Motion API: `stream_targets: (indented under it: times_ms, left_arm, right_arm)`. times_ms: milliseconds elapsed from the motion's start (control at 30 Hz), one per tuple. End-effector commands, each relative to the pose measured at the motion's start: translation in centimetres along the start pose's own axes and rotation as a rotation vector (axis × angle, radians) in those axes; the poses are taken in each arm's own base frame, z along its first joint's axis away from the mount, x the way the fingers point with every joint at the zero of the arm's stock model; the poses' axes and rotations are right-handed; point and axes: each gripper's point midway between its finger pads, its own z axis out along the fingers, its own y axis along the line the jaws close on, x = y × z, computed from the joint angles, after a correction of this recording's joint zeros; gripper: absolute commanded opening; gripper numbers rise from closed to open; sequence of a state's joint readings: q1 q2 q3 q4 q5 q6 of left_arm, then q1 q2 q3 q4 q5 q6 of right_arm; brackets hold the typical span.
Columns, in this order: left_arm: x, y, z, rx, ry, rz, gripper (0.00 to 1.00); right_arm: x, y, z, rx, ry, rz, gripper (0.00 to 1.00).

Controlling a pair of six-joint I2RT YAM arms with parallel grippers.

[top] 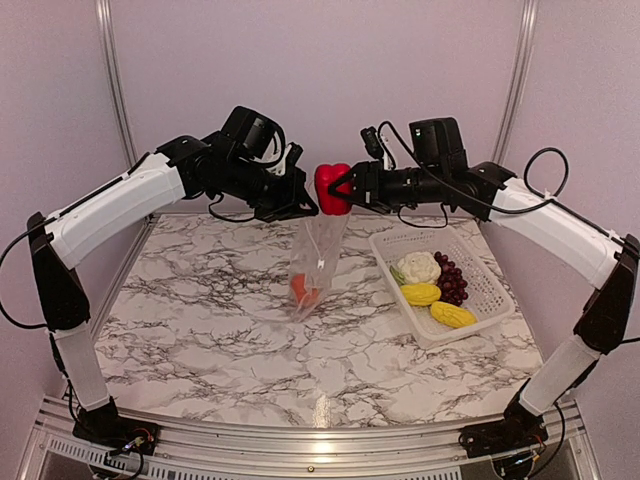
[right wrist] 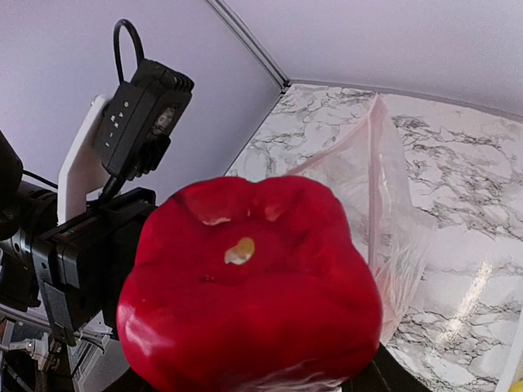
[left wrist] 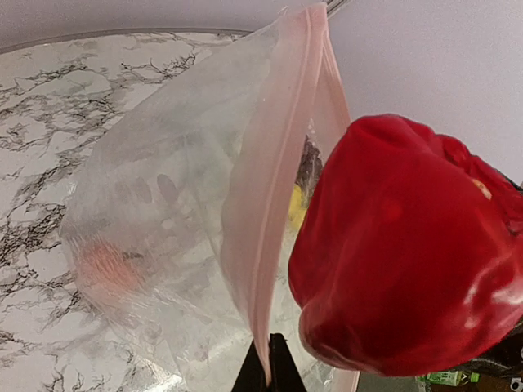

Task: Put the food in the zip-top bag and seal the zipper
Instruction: Place the fake vegetable in the zipper food storage bag.

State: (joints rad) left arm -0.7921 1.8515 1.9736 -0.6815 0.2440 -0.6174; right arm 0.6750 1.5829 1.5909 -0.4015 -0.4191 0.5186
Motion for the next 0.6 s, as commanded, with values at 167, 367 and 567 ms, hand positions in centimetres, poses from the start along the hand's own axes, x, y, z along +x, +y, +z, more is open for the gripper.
stream_targets:
  times_ms: [167,367,567]
  left_arm:
    - [-1.1,-1.0,-1.2,0.029,-0.039,-0.018,0.00]
    - [-1.2,-0.8,-1.2,0.021,-0.044,-0.031,0.00]
    - [-1.1,-0.4,-1.1,0.010,-0.047,-0.037,0.00]
  right_arm:
    - [1.4,-1.6,1.0,0.174,0.086,-0.066,0.38]
    - [3.2,-2.1,2.2,0.275,0.198,-0.092,0.51]
    - [1.4,-0.7,0.9,0.271,0.160,-0.091,0.77]
